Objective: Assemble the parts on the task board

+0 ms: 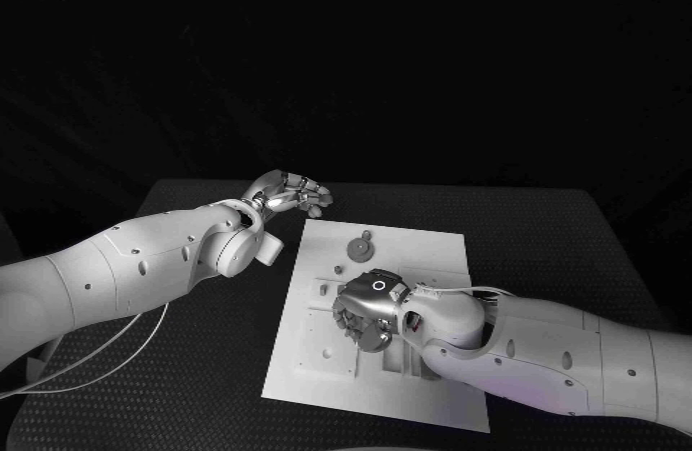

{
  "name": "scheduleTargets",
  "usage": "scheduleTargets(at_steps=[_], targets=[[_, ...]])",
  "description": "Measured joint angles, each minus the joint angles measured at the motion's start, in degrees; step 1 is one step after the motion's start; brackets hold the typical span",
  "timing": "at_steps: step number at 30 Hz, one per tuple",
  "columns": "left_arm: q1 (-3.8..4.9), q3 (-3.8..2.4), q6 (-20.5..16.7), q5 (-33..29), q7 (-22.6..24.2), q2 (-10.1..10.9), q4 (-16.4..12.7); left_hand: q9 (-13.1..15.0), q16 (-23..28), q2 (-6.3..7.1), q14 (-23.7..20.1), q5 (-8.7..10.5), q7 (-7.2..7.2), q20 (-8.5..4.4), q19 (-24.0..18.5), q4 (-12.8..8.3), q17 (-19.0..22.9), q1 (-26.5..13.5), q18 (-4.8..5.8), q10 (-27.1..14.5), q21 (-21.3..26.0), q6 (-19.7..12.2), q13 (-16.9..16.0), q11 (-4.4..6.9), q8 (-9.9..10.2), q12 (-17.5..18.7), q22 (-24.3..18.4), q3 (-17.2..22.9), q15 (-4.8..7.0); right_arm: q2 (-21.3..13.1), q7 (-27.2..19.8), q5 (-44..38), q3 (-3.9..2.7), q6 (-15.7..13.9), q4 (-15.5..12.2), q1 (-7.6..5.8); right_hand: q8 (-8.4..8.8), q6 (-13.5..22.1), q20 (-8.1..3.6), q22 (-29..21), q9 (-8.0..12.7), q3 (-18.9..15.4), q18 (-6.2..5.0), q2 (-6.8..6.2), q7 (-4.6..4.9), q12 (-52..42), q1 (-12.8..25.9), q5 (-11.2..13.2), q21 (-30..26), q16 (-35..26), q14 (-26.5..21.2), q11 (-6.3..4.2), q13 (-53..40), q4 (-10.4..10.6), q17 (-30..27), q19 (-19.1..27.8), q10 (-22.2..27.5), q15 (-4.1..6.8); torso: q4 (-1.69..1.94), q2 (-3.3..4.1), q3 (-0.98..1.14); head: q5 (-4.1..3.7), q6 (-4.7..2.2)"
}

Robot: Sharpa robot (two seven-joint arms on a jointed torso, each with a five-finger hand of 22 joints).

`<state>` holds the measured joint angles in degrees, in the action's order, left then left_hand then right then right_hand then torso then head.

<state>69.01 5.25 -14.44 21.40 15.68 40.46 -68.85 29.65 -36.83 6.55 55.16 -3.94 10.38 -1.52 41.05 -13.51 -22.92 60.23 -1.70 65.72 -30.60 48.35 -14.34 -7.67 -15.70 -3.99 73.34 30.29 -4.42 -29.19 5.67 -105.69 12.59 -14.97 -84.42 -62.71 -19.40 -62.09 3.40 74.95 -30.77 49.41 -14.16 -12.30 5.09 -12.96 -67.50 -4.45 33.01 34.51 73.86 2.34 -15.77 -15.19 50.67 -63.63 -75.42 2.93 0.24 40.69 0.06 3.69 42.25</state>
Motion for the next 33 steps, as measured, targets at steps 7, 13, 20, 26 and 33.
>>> scheduleTargets(at_steps=[7,13,20,26,33], targets=[[0.00,0.00,0.01,-0.01,-0.01,0.05,-0.02,-0.02,0.00,0.00,0.00,0.00,0.00,0.00,0.00,0.00,0.00,0.00,0.00,0.00,0.00,0.00,0.00,0.00,0.00,0.00,0.00,0.00,0.00,0.06,-0.03,0.03,0.07,0.18,0.31,0.01,0.08,0.04,0.00,0.00,-0.02,0.00,0.00,0.23,0.03,0.00,0.24,0.00,0.00,0.00,0.01,0.00,0.00,0.00,0.00,0.00,0.00,-0.01,-0.02,0.00,-0.01,-0.03,0.15],[0.00,0.00,0.03,-0.02,-0.01,0.06,-0.10,-0.05,0.00,0.00,0.00,0.00,0.01,0.00,0.00,0.00,-0.06,0.00,0.00,0.00,0.00,0.01,0.05,0.00,0.00,0.00,-0.01,0.00,0.00,0.42,-0.03,0.04,0.16,0.21,0.58,0.01,-0.12,0.06,0.01,0.00,-0.01,0.00,-0.01,0.23,0.05,0.00,0.24,0.00,0.00,0.00,0.01,0.00,-0.06,0.00,0.06,-0.01,0.00,-0.01,-0.02,0.00,-0.01,-0.04,0.25],[0.00,0.00,0.05,-0.03,-0.02,0.07,-0.21,-0.05,0.23,0.00,0.00,0.00,0.02,0.00,0.00,0.00,-0.12,0.00,0.00,0.00,0.00,0.02,0.05,0.00,0.00,0.00,0.04,0.00,0.00,0.73,-0.05,0.04,0.42,0.17,0.81,0.23,-0.12,0.07,0.01,-0.01,0.00,-0.01,-0.02,0.23,0.06,0.21,0.24,0.01,0.00,0.00,0.01,0.00,-0.16,0.00,0.07,-0.01,0.00,-0.02,-0.01,0.00,-0.01,0.01,0.49],[0.00,0.00,0.06,-0.04,-0.02,0.07,-0.24,-0.05,0.23,0.00,0.00,0.00,0.02,0.21,0.21,0.00,-0.17,0.00,-0.01,0.00,0.00,0.02,0.10,0.00,0.00,0.00,0.04,0.00,0.00,0.78,-0.03,0.03,0.45,0.17,0.97,0.58,-0.12,0.08,-0.01,-0.01,-0.06,-0.02,-0.02,0.23,0.06,0.21,0.24,0.01,0.00,0.00,0.02,0.00,-0.19,-0.01,0.13,0.02,0.00,-0.02,0.00,0.00,-0.03,0.00,0.57],[0.00,-0.01,0.07,-0.04,-0.03,0.13,-0.27,-0.04,0.23,0.00,0.00,0.00,0.03,0.21,0.21,0.00,-0.24,0.00,-0.01,0.00,0.00,0.03,0.10,0.00,0.00,0.00,0.07,0.00,0.00,0.86,-0.02,0.01,0.45,0.24,1.03,0.58,-0.11,0.24,-0.03,-0.02,-0.05,-0.02,-0.03,0.22,0.04,0.21,0.24,0.01,0.00,-0.01,0.02,0.00,-0.18,-0.01,0.13,0.21,0.00,-0.02,0.00,0.00,-0.04,0.02,0.65]])
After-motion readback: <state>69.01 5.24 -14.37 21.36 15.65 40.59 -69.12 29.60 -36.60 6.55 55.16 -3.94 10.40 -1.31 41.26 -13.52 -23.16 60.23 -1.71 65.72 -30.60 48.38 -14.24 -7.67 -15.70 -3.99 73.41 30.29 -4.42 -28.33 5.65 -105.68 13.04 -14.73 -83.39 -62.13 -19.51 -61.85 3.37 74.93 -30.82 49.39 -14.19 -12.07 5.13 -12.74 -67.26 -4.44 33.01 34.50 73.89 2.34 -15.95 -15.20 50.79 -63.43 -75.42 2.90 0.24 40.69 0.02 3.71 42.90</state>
